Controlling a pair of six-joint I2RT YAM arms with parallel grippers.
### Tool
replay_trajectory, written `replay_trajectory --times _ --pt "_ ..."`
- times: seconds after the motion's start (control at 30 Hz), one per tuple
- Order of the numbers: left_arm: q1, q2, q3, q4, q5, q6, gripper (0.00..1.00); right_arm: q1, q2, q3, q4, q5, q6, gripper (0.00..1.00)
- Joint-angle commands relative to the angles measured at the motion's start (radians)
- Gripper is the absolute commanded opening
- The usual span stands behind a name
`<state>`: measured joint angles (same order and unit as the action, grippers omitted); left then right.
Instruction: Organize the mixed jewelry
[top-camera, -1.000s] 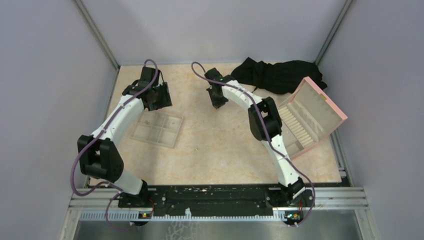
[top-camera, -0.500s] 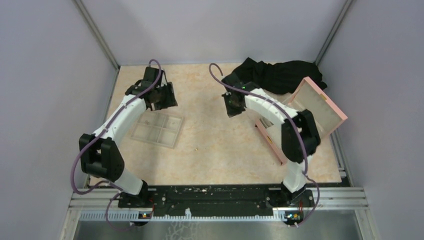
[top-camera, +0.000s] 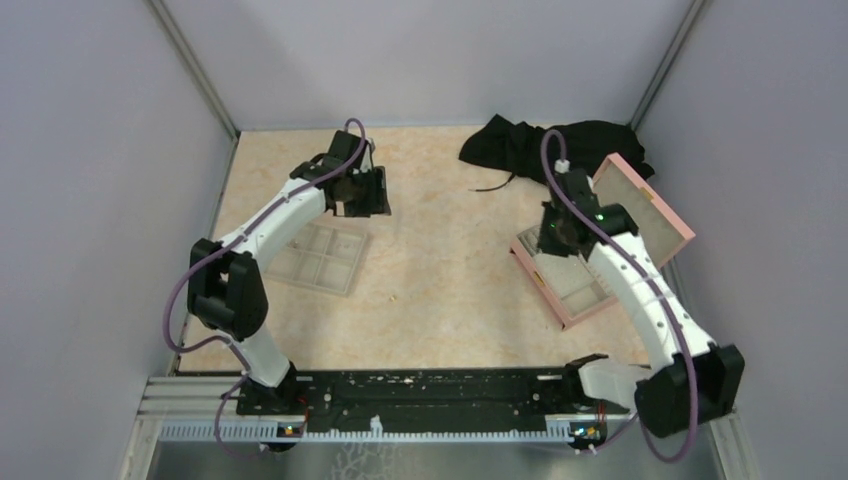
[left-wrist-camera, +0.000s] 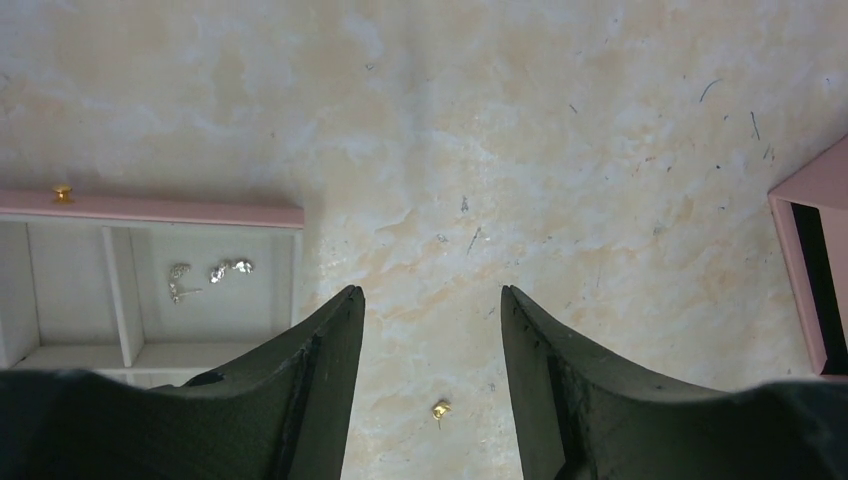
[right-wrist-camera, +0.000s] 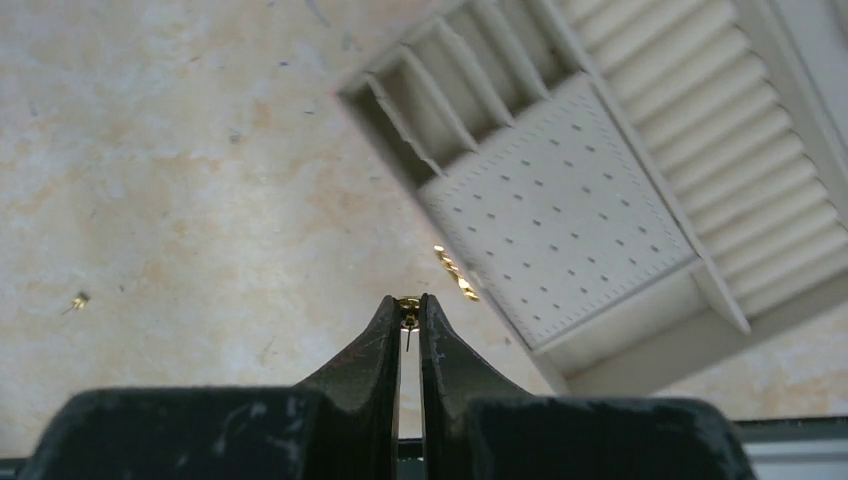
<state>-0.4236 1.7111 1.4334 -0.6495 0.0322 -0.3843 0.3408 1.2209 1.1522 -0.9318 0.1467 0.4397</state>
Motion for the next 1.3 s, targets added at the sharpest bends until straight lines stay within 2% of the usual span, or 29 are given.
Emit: replay_trajectory --times 0.0,0.2,0.37,0.63,0.8,1.1,1.2,1.27 --pt "0.001 0.031 0.059 0.014 0.026 0.0 0.6 -0.136 -0.11 -0.067 -0.091 0.006 0.048 0.02" --pt "-0.019 0.073 0.099 0.014 0.043 0.005 0.6 -0.269 -0.148 -0.143 -0.135 -0.014 0.099 0.03" --pt "-0.022 0.089 0.112 0.023 0.05 0.004 0.6 -0.306 -0.177 -0.23 -0.11 0.01 0.12 0.03" --pt "-0.026 0.102 0.128 0.026 0.054 0.013 0.6 -0.323 -0.157 -0.214 -0.147 0.084 0.131 0.05" --pt "-0.026 0.104 0.13 0.031 0.046 0.022 0.6 -0.323 -0.158 -0.213 -0.176 0.113 0.149 0.12" --pt "-0.026 0.103 0.131 0.034 0.035 0.031 0.6 -0.324 -0.134 -0.201 -0.169 0.114 0.147 0.31" --pt "-0.026 0.103 0.131 0.035 0.029 0.034 0.6 -0.323 -0.15 -0.188 -0.123 0.055 0.113 0.31" --pt "-0.026 0.104 0.133 0.036 0.028 0.036 0.6 -0.322 -0.174 -0.187 -0.03 -0.062 0.072 0.32"
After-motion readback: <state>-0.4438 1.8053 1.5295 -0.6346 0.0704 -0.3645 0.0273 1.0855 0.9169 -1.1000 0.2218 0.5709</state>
